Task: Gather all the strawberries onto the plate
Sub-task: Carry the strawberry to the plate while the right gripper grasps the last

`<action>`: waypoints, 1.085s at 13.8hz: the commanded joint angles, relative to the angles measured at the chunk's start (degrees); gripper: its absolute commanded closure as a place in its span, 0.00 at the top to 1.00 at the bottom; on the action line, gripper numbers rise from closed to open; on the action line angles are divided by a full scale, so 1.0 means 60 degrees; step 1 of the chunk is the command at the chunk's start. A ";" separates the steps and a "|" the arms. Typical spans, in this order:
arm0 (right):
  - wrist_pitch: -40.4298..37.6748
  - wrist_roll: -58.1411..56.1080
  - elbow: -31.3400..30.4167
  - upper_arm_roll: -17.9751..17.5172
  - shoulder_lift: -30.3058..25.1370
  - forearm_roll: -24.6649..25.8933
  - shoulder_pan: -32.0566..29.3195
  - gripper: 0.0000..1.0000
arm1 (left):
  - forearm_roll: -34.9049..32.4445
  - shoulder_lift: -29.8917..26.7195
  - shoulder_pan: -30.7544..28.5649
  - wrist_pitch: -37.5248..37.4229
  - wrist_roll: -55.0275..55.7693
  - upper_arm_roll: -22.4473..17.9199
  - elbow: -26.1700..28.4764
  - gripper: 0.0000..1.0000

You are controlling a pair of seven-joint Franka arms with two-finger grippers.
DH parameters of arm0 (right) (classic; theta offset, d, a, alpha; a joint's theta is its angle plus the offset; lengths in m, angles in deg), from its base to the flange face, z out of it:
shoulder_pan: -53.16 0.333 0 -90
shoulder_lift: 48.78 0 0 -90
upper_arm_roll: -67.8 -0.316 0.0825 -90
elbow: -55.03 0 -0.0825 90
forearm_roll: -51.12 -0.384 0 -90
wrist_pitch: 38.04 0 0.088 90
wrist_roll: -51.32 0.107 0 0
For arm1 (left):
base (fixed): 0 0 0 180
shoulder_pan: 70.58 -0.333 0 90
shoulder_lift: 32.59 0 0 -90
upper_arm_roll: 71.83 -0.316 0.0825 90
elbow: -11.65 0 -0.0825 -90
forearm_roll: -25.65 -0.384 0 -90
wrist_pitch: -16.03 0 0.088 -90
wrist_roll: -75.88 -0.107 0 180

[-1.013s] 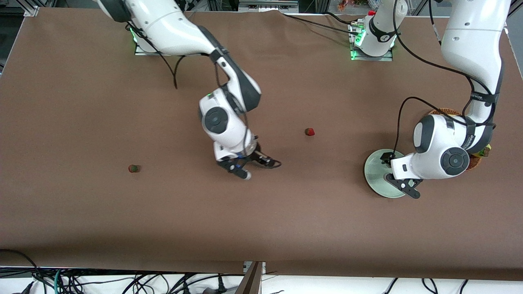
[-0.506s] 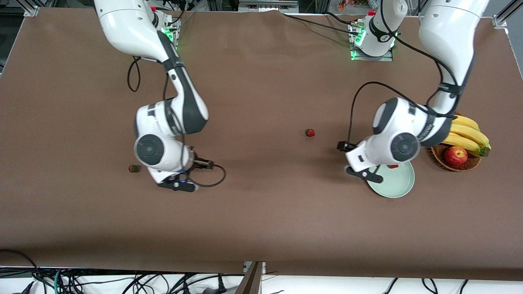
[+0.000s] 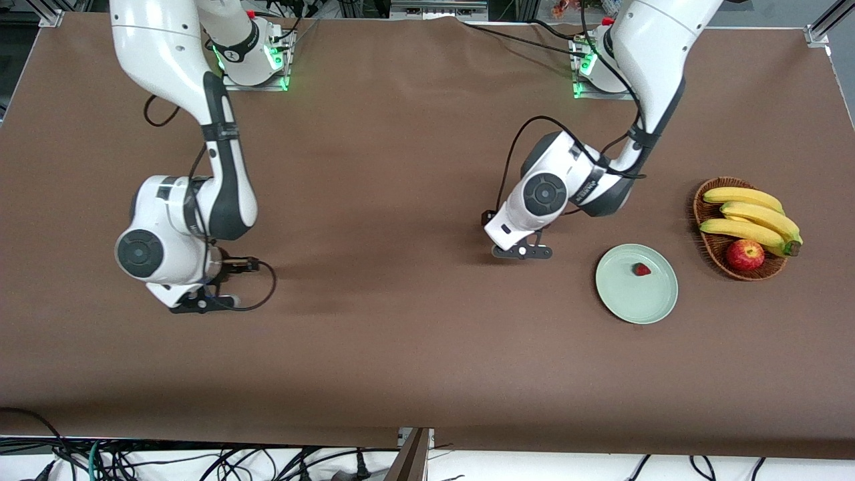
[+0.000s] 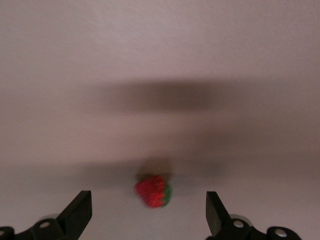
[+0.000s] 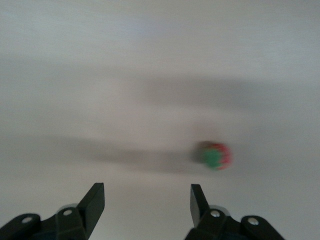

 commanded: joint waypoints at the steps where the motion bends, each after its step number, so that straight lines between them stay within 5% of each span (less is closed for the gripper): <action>1: 0.1125 -0.1121 -0.0996 0.0053 -0.0320 -0.0044 -0.0345 0.77 | -0.0200 -0.0186 -0.0074 0.1172 0.0267 -0.0096 0.1017 1.00; 8: 0.1919 -0.2193 -0.0909 -0.0152 0.0398 -0.1347 -0.0846 0.77 | -0.0918 -0.0025 0.0116 0.1203 0.1146 -0.0096 0.1180 0.97; 9: 0.2007 -0.2207 -0.0909 -0.0152 0.0471 -0.1551 -0.0831 0.77 | -0.0918 -0.0025 0.0131 0.1203 0.1132 -0.0111 0.1180 0.89; 13: 0.2212 -0.2222 -0.0953 -0.0328 0.0633 -0.1656 -0.0860 0.58 | -0.0918 -0.0011 0.0116 0.1203 0.1146 -0.0082 0.1107 0.10; 15: 0.2183 -0.2237 -0.0982 -0.0342 0.0633 -0.1656 -0.0860 0.34 | -0.0918 -0.0069 0.0073 0.1174 0.1147 -0.0082 0.1092 0.00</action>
